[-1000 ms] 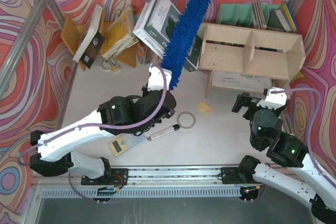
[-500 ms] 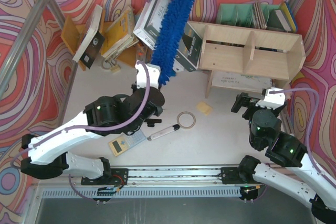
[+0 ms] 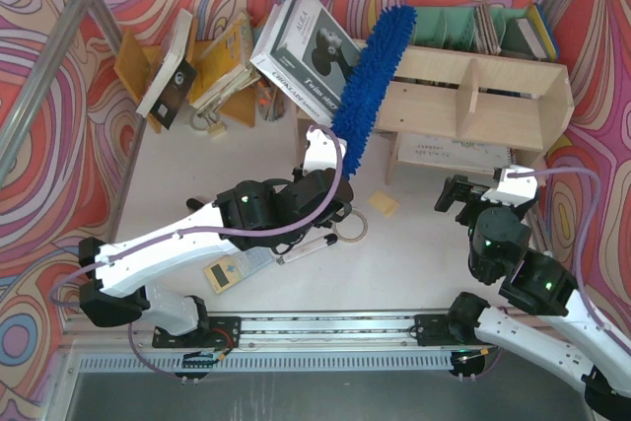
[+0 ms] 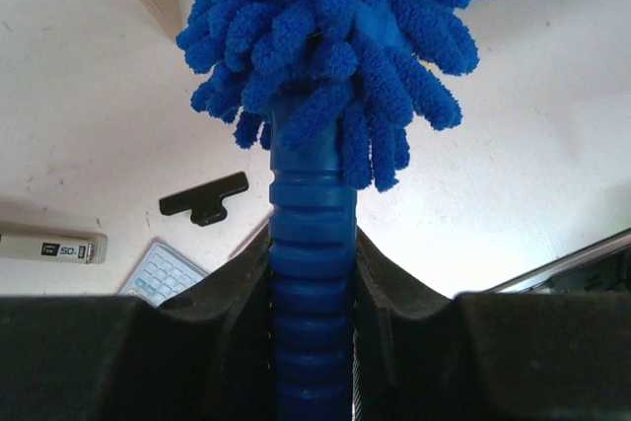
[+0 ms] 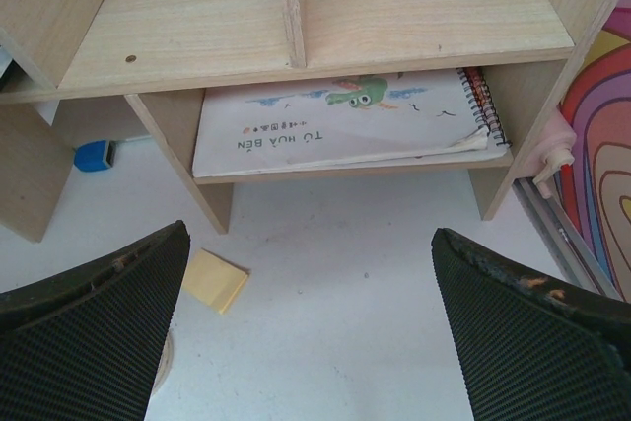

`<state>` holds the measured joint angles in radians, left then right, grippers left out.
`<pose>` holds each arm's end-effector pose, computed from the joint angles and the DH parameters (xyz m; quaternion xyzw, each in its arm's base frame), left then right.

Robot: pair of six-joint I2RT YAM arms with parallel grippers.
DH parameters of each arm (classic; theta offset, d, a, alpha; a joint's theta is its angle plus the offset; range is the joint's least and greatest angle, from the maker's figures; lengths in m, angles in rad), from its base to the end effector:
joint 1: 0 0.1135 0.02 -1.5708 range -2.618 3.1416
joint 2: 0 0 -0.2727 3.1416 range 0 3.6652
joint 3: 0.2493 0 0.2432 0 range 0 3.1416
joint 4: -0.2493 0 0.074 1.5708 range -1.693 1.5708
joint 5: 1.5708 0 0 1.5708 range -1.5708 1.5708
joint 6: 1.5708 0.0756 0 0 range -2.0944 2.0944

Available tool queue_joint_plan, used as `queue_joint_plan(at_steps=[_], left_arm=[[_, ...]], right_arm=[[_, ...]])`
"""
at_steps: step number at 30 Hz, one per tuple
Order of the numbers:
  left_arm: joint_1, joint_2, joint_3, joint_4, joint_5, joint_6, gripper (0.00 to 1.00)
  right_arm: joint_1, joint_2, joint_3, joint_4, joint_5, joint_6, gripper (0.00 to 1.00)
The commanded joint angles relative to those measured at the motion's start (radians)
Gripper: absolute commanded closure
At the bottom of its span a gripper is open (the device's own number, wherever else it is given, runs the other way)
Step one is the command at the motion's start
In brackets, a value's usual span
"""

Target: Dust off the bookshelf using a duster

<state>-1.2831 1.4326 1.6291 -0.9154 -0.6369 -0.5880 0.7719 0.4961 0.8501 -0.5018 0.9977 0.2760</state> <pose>0.1292 -0.2781 0.3997 0.1729 0.8572 -0.1467 0.4623 0.1118 0.0202 0.3644 0.1396 0.7214 -0.0269 0.6778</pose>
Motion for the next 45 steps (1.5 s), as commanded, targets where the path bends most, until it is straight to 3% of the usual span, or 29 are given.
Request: queue_joint_plan(at_steps=[1, 12, 17, 31, 36, 45], left_arm=[[0.003, -0.063, 0.015, 0.012, -0.068, -0.003, 1.00], [0.004, -0.181, 0.042, -0.048, -0.255, 0.043, 1.00], [0.004, -0.176, 0.007, 0.022, -0.170, 0.057, 1.00], [0.004, 0.035, 0.057, 0.067, 0.012, 0.010, 1.00], [0.005, 0.026, 0.084, 0.038, -0.048, 0.032, 1.00], [0.005, -0.129, 0.045, -0.006, -0.222, 0.076, 1.00]], right_arm=[[0.000, -0.010, -0.008, 0.027, 0.008, -0.018, 0.03], [0.001, -0.033, -0.011, 0.028, 0.007, -0.015, 0.03], [0.001, -0.028, -0.011, 0.029, 0.005, -0.016, 0.03], [0.001, -0.025, -0.014, 0.030, 0.005, -0.019, 0.03], [0.001, -0.026, -0.014, 0.032, 0.002, -0.019, 0.03], [0.001, -0.028, -0.017, 0.041, -0.004, -0.026, 0.03]])
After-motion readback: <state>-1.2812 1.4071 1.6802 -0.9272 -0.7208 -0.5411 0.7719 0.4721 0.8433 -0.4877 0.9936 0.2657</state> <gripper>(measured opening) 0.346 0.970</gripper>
